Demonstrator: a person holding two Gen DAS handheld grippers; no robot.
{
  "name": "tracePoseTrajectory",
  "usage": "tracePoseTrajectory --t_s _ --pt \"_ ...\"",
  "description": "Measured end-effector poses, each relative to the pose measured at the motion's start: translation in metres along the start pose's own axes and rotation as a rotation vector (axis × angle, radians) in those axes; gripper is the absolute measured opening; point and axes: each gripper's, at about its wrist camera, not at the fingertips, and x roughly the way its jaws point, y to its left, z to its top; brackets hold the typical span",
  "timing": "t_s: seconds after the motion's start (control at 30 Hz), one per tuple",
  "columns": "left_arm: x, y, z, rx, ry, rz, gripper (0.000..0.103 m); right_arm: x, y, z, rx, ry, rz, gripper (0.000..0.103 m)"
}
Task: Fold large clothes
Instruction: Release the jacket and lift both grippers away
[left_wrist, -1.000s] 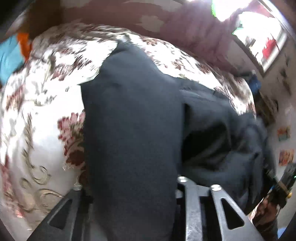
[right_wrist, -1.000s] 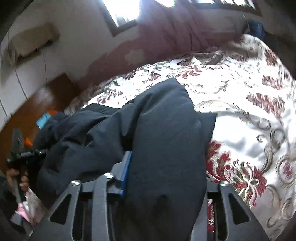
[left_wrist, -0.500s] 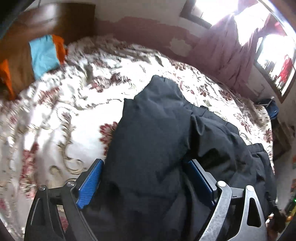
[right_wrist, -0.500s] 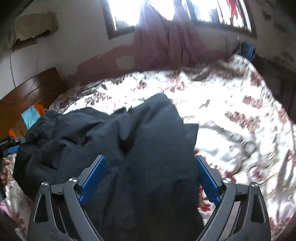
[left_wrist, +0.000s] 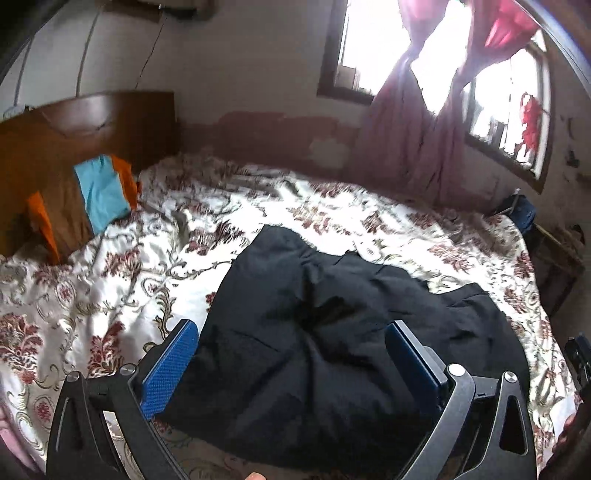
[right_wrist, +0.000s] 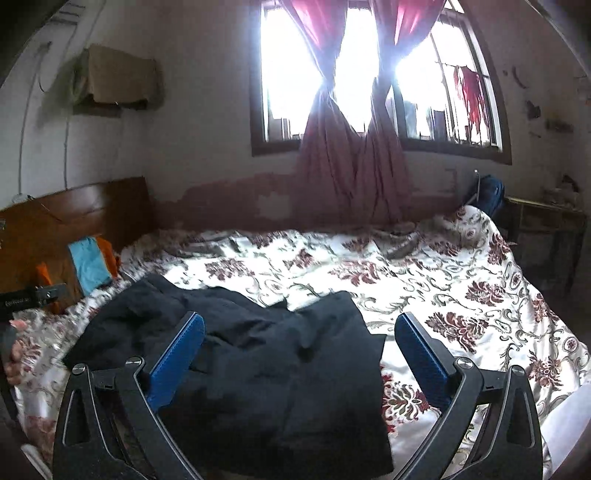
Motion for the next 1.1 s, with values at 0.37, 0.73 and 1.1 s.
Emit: tracePoseTrajectory --t_s 0.37,0.73,1.1 --pt "-0.106 -0.014 -0.026 0.028 -0.171 -0.042 0.102 -0.100 0.029 -0.008 0.029 -0.123 0.023 0.101" --pt "-0.188 -0.025 -0.083 0.120 -0.224 -0.120 0.103 -0.187 0.057 -0.040 -0.001 -0.164 0.024 0.101" --pt "-0.231 -0.019 -0.133 0.176 -0.245 -0.073 0.103 -0.223 0.084 -0.091 -0.044 -0.162 0.004 0.101"
